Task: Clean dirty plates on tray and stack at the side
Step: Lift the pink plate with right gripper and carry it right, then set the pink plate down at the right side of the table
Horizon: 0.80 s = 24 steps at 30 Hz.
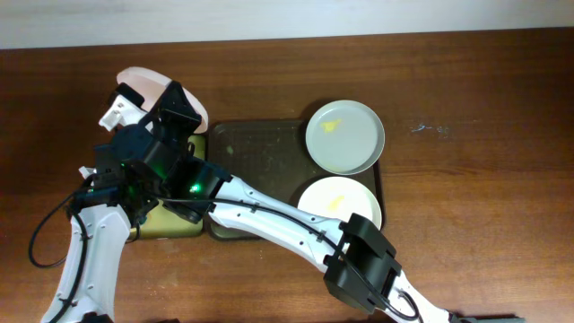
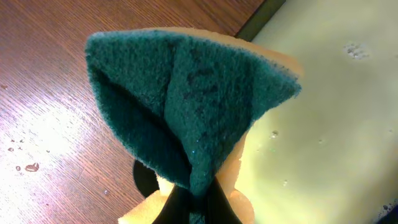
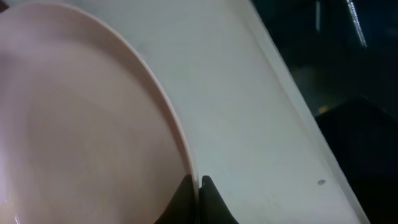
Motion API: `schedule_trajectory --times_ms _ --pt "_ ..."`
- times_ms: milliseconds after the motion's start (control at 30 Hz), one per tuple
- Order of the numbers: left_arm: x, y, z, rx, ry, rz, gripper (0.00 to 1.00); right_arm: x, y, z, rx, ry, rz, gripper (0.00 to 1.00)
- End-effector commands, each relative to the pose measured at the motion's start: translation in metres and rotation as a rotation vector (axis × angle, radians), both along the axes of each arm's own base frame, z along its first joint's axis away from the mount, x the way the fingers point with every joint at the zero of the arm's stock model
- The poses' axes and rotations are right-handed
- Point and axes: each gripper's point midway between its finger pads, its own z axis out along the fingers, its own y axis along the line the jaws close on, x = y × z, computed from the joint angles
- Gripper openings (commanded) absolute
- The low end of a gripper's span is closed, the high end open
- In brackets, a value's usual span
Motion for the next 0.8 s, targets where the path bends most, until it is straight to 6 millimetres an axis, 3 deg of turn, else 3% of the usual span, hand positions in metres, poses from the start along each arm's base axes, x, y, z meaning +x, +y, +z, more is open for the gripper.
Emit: schedule_trajectory --times_ms 0,100,133,200,267,300,333,367,433,467,500,600,667,700,767 --pt "-0.001 0.0 -0.003 -0.009 -0.006 0.015 0.0 -0.018 0.004 0.017 0.103 -0.016 -0.014 0.04" --pt "-0.001 0.0 -0.003 -0.008 -0.006 0.015 0.0 -0.016 -0.001 0.003 0.217 0.025 -0.045 0.04" --pt "-0.001 0.0 -0.003 -0.008 -0.006 0.015 0.0 -0.005 -0.013 -0.016 0.339 0.091 -0.08 0.04" --pt "-0.001 -0.001 -0.003 -0.009 -0.006 0.014 0.0 0.003 -0.006 -0.074 0.48 0.465 0.061 0.04" --pt "0.0 -0.003 -0.004 -0.026 -0.01 0.009 0.0 0.006 -0.015 -0.072 0.663 0.702 0.145 0.04" --pt "0.0 -0.003 -0.003 -0.025 -0.011 0.009 0.0 0.004 -0.025 -0.052 0.758 0.835 0.243 0.04" --pt "0.0 -0.003 -0.003 -0.025 -0.012 0.009 0.0 0.005 -0.048 -0.034 0.811 0.912 0.285 0.04" --pt "0.001 -0.004 -0.004 -0.027 -0.011 0.001 0.0 0.018 -0.108 -0.021 0.891 0.976 0.189 0.04" --pt "0.001 -0.006 -0.004 -0.037 -0.014 -0.003 0.0 0.042 -0.205 -0.031 0.932 0.997 -0.047 0.04" --pt "0.009 -0.013 -0.004 -0.067 -0.029 -0.073 0.0 0.05 -0.282 -0.048 0.969 1.03 -0.248 0.04" --pt "0.025 -0.034 -0.003 -0.138 -0.066 -0.256 0.0 0.046 -0.358 -0.066 1.018 1.067 -0.452 0.04" --pt "0.048 -0.067 -0.001 -0.211 -0.145 -0.565 0.0 0.007 -0.519 -0.086 1.179 1.065 -0.863 0.04" --pt "0.052 -0.082 -0.004 -0.239 -0.154 -0.644 0.0 -0.023 -0.578 -0.094 1.195 1.034 -1.053 0.04" --pt "0.053 -0.085 -0.005 -0.235 -0.153 -0.667 0.0 -0.035 -0.595 -0.099 1.21 1.036 -1.111 0.04" --pt "0.059 -0.098 -0.006 -0.208 -0.153 -0.765 0.0 -0.065 -0.622 -0.136 1.185 1.085 -1.261 0.04"
